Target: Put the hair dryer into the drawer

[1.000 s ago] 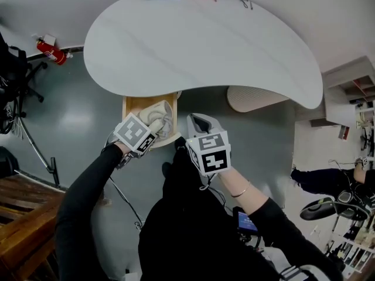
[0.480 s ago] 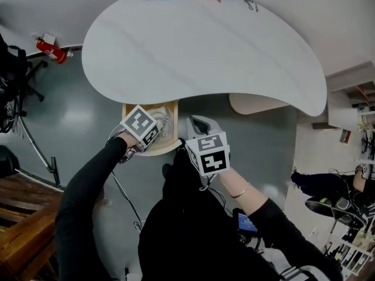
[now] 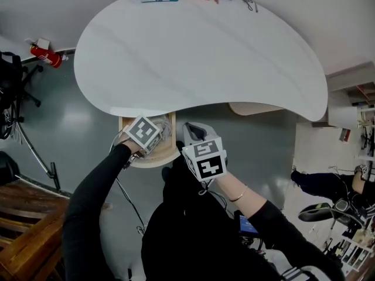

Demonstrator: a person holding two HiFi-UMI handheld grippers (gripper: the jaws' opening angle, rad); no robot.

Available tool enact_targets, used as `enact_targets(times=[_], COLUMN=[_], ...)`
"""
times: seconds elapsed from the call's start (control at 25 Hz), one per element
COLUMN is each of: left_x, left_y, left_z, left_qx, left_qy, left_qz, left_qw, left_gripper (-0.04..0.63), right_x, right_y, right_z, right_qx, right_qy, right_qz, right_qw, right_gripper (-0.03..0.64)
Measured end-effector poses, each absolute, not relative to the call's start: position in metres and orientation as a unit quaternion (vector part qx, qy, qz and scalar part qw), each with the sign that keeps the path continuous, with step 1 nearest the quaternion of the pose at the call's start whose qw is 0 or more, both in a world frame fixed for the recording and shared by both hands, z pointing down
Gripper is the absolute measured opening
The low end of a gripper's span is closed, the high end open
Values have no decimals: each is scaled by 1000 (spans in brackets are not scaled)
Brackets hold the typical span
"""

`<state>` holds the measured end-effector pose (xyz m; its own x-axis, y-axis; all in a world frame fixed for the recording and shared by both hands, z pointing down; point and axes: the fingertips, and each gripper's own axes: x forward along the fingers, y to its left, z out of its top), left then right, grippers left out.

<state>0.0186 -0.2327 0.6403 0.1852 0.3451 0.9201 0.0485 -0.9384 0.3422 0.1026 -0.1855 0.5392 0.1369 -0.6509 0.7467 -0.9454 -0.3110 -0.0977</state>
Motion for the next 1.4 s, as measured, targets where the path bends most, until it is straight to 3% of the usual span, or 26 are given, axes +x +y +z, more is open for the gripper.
enact_targets(times=[1.4], left_x=[44], left_y=[-259], left_z=[692], left_qx=[826], left_qy=[78], left_qz=[557], left_qw=[-14], left_gripper=[166], right_x=[85], right_y=[-214], right_z=[605], right_qx=[673], right_qy=[-556], right_qz=[420], right_qw=[249], right_gripper=[2])
